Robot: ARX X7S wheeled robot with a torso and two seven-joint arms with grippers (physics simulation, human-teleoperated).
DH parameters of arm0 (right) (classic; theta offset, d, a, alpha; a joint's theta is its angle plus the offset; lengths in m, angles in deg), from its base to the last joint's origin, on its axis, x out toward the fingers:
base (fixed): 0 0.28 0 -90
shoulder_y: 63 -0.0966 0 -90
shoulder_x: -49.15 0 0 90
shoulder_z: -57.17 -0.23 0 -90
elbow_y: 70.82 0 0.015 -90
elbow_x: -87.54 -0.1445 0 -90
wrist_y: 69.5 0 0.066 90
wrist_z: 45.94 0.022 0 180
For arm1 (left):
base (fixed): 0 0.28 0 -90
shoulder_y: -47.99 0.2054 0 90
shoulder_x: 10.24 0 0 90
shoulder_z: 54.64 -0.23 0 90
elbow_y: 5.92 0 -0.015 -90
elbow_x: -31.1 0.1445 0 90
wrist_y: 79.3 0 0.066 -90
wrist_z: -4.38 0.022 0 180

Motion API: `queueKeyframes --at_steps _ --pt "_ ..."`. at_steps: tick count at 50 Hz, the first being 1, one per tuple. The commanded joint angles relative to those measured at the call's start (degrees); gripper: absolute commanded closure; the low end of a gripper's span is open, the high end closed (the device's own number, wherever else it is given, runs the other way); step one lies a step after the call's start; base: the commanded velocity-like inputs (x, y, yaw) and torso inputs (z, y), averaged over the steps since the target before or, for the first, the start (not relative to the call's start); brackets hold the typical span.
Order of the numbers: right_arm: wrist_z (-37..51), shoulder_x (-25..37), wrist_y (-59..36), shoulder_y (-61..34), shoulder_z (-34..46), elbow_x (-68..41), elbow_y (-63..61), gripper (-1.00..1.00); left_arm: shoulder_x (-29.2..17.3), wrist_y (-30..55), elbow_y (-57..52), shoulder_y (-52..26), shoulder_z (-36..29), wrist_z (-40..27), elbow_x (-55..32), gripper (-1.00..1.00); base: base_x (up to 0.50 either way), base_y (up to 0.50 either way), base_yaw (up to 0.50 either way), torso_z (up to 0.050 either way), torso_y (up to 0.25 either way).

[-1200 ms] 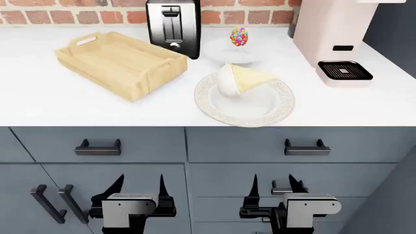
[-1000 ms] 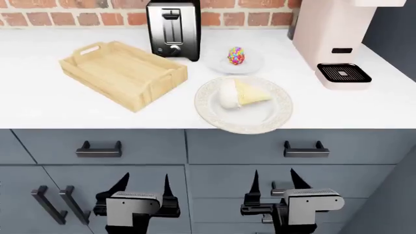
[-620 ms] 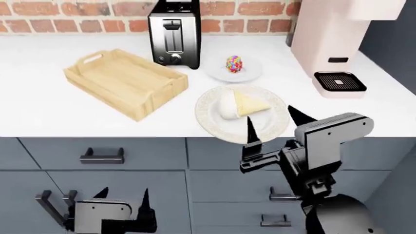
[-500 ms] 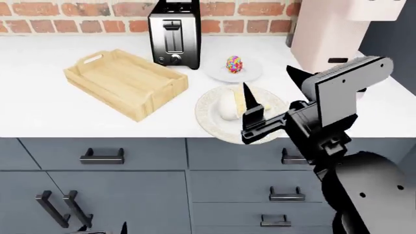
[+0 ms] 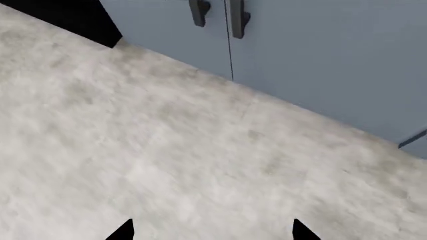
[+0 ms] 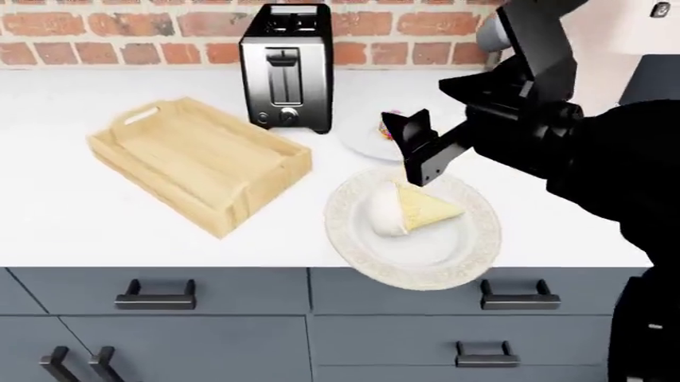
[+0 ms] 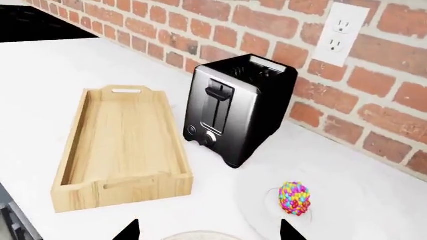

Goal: Move the dessert items from the plate to the tray.

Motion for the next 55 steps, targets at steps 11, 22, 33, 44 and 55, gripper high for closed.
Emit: queueKeyframes --at_steps 11,22,33,44,55 --pt "-0.6 2.9 3.22 -2.9 7.2 -6.55 2.38 -1.0 -0.02 -1.23 8.76 -0.16 1.61 2.11 2.54 -1.0 0.33 0.49 0.0 0.0 0.0" --pt "0.09 2.99 1.42 -3.11 6.74 -9.03 0.72 -1.0 -0.14 -0.61 8.76 -0.22 1.24 4.16 2.58 -1.0 0.5 0.3 0.0 0.0 0.0" --pt "-0.23 4.97 -1.5 -3.04 7.25 -13.08 -1.63 -1.0 -0.36 1.84 8.76 -0.45 0.84 4.64 2.75 -1.0 0.32 0.14 0.0 0.0 0.001" --pt "4.9 21.49 -1.54 -8.78 9.08 -27.65 -3.14 -1.0 -0.75 3.26 8.76 -0.47 -1.59 5.76 3.02 -1.0 0.0 0.0 0.0 0.0 0.0" --pt "-0.38 42.97 -3.42 -9.79 11.83 -39.7 -7.71 -1.0 -0.99 5.05 8.76 -0.63 -2.56 8.41 2.59 -1.0 0.0 0.0 0.0 0.0 0.0"
